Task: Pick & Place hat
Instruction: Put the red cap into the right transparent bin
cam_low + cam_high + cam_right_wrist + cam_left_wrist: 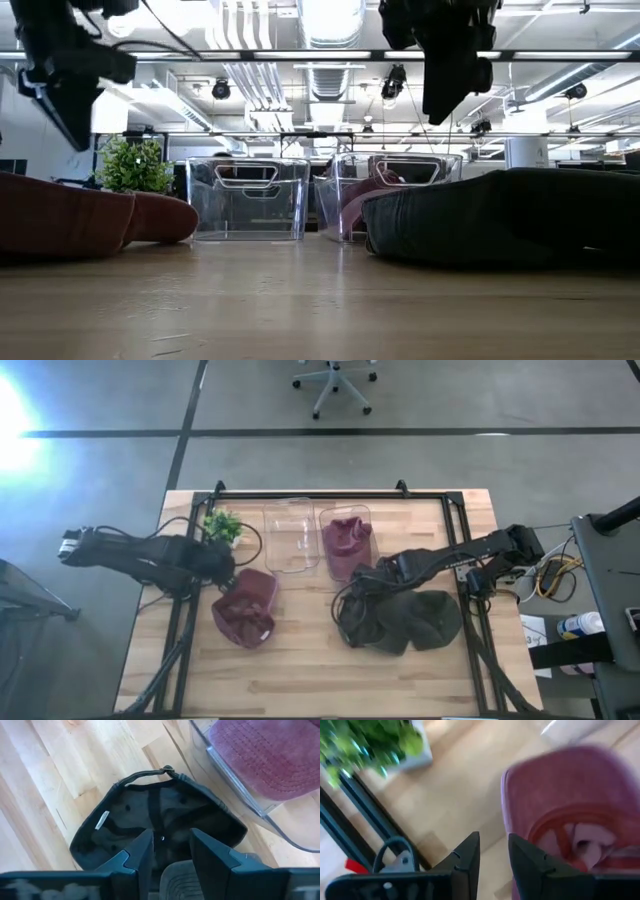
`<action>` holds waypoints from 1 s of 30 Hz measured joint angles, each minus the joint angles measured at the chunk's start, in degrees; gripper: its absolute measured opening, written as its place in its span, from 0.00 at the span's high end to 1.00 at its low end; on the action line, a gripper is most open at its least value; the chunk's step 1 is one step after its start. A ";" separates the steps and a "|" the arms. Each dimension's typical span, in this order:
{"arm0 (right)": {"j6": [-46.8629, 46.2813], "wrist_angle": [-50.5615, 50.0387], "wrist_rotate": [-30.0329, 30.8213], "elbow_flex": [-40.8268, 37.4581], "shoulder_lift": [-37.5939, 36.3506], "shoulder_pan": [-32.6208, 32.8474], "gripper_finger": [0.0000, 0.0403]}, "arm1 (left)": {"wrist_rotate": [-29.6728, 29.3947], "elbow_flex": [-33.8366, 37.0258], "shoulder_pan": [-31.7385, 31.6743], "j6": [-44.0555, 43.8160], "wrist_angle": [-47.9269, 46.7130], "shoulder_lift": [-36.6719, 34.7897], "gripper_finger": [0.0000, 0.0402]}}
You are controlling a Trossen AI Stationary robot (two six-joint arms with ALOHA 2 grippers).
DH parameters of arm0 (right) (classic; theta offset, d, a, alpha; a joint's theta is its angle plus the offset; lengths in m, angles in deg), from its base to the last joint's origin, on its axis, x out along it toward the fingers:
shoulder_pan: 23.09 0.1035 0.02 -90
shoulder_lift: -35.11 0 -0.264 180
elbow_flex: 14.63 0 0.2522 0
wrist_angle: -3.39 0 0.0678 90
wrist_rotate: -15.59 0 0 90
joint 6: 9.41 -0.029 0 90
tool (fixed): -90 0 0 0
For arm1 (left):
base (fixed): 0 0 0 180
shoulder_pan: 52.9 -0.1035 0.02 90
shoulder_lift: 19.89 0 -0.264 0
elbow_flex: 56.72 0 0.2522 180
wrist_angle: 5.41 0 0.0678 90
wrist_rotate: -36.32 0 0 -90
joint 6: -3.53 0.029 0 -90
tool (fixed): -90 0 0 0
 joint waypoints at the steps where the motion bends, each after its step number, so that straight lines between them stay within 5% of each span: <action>1: -0.25 0.00 -0.14 0.00 0.00 -0.06 0.69 | 1.07 0.70 0.01 -0.14 0.03 0.29 0.76; 15: -0.50 0.15 -0.62 0.00 0.00 -0.01 0.67 | 4.69 8.74 0.01 -6.26 7.02 0.81 0.76; 30: -0.78 0.35 -0.60 0.00 0.00 -0.13 0.67 | 6.81 9.53 0.01 -6.67 10.60 0.90 0.76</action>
